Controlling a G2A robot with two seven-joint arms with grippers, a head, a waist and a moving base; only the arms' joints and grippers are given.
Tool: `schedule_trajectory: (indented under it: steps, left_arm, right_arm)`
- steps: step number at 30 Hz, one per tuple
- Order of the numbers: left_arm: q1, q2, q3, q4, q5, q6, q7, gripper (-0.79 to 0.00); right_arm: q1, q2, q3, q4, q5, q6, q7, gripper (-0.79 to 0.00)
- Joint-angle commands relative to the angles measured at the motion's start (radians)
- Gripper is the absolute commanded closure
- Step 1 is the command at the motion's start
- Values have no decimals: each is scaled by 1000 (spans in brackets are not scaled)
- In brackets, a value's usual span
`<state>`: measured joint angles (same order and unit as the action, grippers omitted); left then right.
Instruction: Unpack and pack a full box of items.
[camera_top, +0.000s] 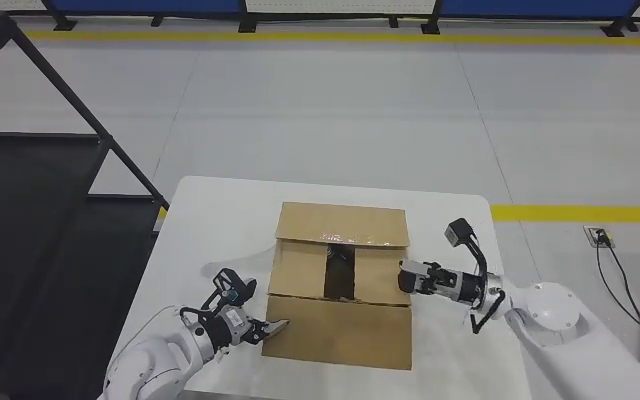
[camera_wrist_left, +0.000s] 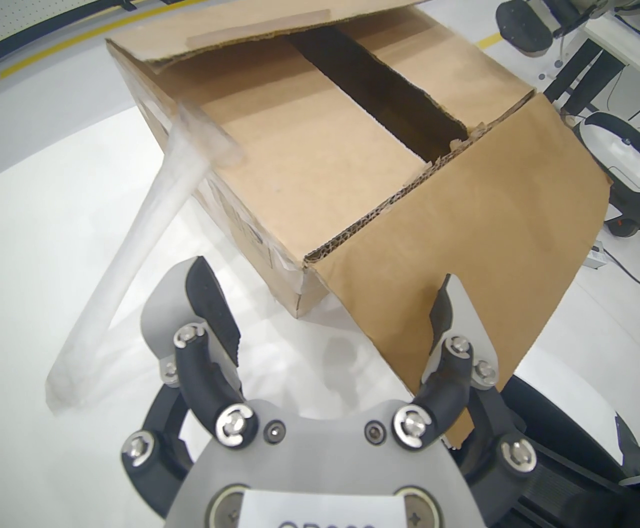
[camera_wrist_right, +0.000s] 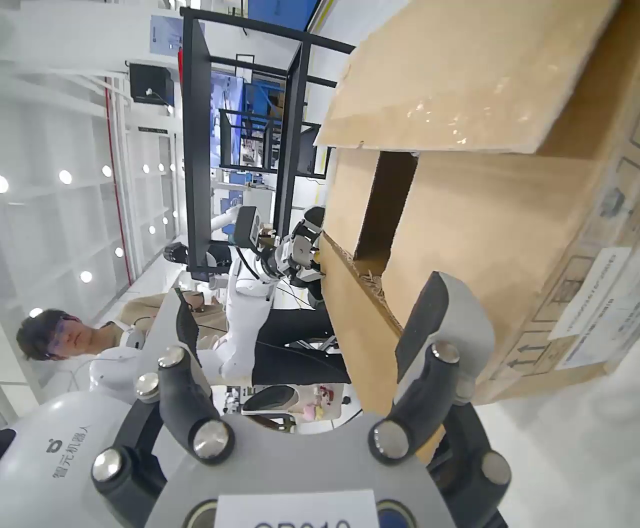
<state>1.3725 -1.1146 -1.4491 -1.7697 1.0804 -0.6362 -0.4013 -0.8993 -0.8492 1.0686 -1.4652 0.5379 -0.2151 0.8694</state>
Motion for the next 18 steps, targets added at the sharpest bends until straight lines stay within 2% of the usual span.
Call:
schedule_trajectory:
  steps: [1,8,13,18]
  left_arm:
    - [-1,1,4,3,9,3,5,-785]
    - [-2,4,13,9,28,-1,33,-785]
    - [2,6,20,10,33,-6,49,-785]
    - [4,9,27,13,39,-11,62,-785]
  right_arm:
    - [25,-11,-20,36,25,29,-9,-785]
    - [125,-65,-108,138,65,103,-105,-785]
    - [164,-98,-132,167,92,42,-191,-785]
    - [210,-124,-149,165,67,31,-272,-785]
